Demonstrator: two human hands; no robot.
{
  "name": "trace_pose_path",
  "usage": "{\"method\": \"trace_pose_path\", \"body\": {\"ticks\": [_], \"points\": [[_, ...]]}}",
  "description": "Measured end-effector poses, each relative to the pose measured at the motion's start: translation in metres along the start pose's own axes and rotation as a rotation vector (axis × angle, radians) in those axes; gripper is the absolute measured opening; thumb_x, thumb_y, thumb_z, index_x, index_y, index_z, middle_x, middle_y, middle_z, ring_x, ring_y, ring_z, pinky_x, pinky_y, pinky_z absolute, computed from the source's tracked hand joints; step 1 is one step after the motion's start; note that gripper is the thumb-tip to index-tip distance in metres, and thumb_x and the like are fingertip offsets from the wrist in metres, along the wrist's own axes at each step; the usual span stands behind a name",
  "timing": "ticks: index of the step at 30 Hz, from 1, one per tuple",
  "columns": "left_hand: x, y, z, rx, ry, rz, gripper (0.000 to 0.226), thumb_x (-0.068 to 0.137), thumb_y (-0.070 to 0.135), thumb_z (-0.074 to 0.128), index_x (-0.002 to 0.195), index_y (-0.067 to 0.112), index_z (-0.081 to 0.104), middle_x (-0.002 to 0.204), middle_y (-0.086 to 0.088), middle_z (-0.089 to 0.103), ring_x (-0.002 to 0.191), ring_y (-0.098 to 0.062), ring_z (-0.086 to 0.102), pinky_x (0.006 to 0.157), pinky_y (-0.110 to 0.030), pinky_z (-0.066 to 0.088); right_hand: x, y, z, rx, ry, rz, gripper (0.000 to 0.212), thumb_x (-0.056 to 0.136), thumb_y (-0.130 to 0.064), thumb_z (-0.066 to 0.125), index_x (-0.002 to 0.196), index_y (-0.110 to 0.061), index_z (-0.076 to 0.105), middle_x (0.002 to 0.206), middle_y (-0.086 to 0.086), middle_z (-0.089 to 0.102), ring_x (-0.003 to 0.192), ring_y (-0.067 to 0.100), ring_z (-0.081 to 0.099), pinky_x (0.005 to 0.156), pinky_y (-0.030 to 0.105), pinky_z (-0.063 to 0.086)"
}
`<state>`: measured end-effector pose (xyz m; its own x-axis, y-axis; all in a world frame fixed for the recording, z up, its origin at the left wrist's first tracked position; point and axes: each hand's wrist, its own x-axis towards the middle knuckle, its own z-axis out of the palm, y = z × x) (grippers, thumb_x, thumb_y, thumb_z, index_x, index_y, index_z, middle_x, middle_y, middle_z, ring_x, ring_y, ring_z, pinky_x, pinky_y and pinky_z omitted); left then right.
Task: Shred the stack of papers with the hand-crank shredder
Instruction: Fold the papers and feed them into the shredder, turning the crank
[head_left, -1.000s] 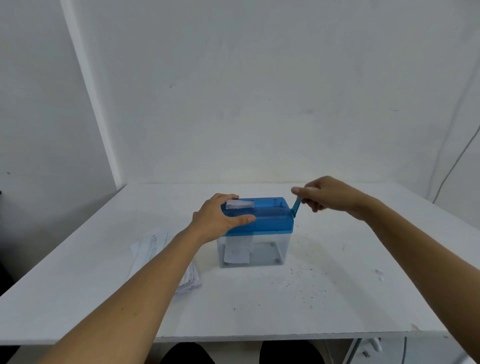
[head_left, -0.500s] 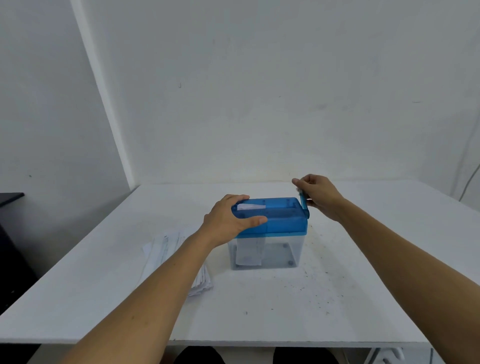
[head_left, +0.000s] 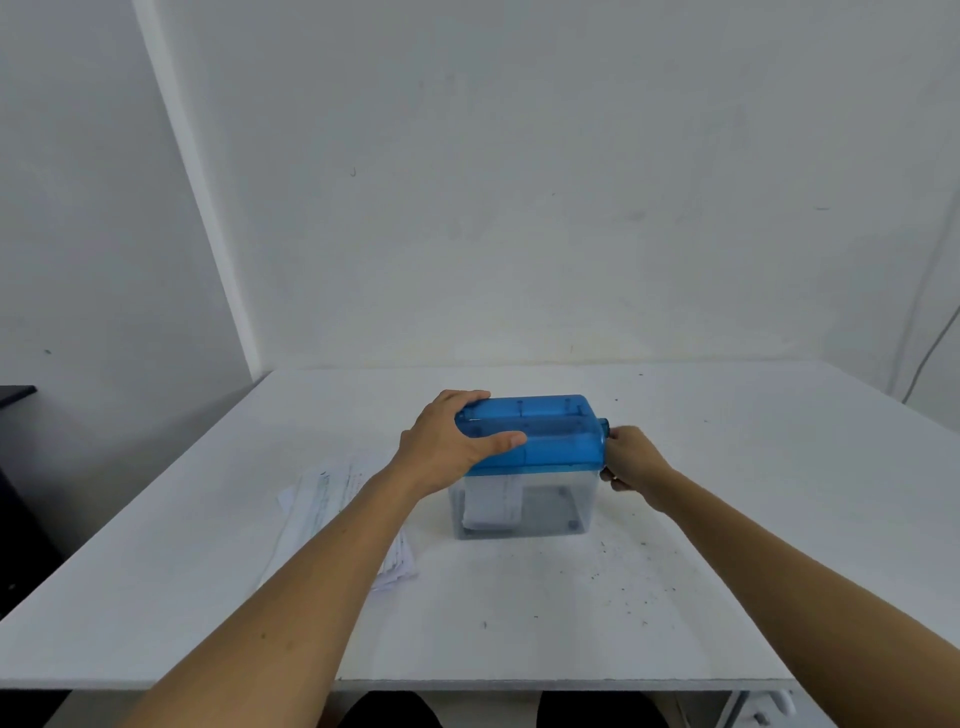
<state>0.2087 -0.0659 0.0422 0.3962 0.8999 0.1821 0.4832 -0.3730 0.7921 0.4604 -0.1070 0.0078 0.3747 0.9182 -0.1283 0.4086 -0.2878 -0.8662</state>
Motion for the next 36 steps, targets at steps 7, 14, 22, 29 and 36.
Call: {"method": "trace_pose_path", "body": {"ticks": [7, 14, 22, 29, 36], "points": [[-0.003, 0.001, 0.000, -0.008, 0.012, 0.010, 0.100, 0.046, 0.089, 0.068, 0.132, 0.040, 0.052, 0.129, 0.022, 0.049, 0.121, -0.006, 0.049, 0.109, -0.043, 0.043, -0.039, -0.003, -0.029, -0.224, -0.207, -0.012, 0.046, 0.106, -0.037, 0.037, 0.086, -0.007, 0.066, 0.070, 0.003, 0.069, 0.057, 0.012, 0.050, 0.053, 0.021, 0.041], [-0.003, 0.000, 0.000, -0.021, 0.019, 0.002, 0.097, 0.045, 0.089, 0.069, 0.129, 0.043, 0.052, 0.127, 0.024, 0.049, 0.121, -0.005, 0.049, 0.109, -0.043, 0.044, -0.066, -0.031, -0.083, -0.114, -0.542, -0.158, 0.037, 0.091, -0.042, 0.060, 0.089, -0.005, 0.067, 0.067, 0.000, 0.042, 0.061, 0.012, 0.039, 0.059, 0.025, 0.039], [-0.002, 0.004, -0.004, -0.043, -0.028, 0.028, 0.087, 0.063, 0.066, 0.079, 0.137, 0.030, 0.051, 0.131, 0.016, 0.049, 0.122, -0.006, 0.048, 0.097, -0.022, 0.043, -0.035, -0.075, -0.089, -0.095, -0.147, -0.303, 0.033, 0.093, -0.043, 0.067, 0.103, -0.011, 0.068, 0.083, 0.002, 0.065, 0.070, 0.015, 0.056, 0.065, 0.028, 0.048], [0.003, 0.002, -0.007, -0.036, -0.060, 0.034, 0.087, 0.064, 0.067, 0.078, 0.138, 0.032, 0.050, 0.131, 0.018, 0.049, 0.121, -0.004, 0.048, 0.092, -0.017, 0.041, 0.003, -0.061, -0.056, 0.006, -0.056, -0.134, 0.036, 0.097, -0.045, 0.058, 0.106, -0.011, 0.067, 0.098, 0.006, 0.067, 0.075, 0.017, 0.058, 0.069, 0.030, 0.049], [0.007, 0.001, -0.009, -0.036, -0.089, 0.032, 0.086, 0.069, 0.066, 0.076, 0.142, 0.031, 0.048, 0.136, 0.017, 0.046, 0.125, -0.003, 0.044, 0.097, -0.019, 0.039, 0.011, -0.042, -0.039, -0.149, -0.035, 0.013, 0.037, 0.101, -0.041, 0.051, 0.113, -0.010, 0.068, 0.099, 0.003, 0.070, 0.082, 0.017, 0.064, 0.072, 0.029, 0.051]]}}
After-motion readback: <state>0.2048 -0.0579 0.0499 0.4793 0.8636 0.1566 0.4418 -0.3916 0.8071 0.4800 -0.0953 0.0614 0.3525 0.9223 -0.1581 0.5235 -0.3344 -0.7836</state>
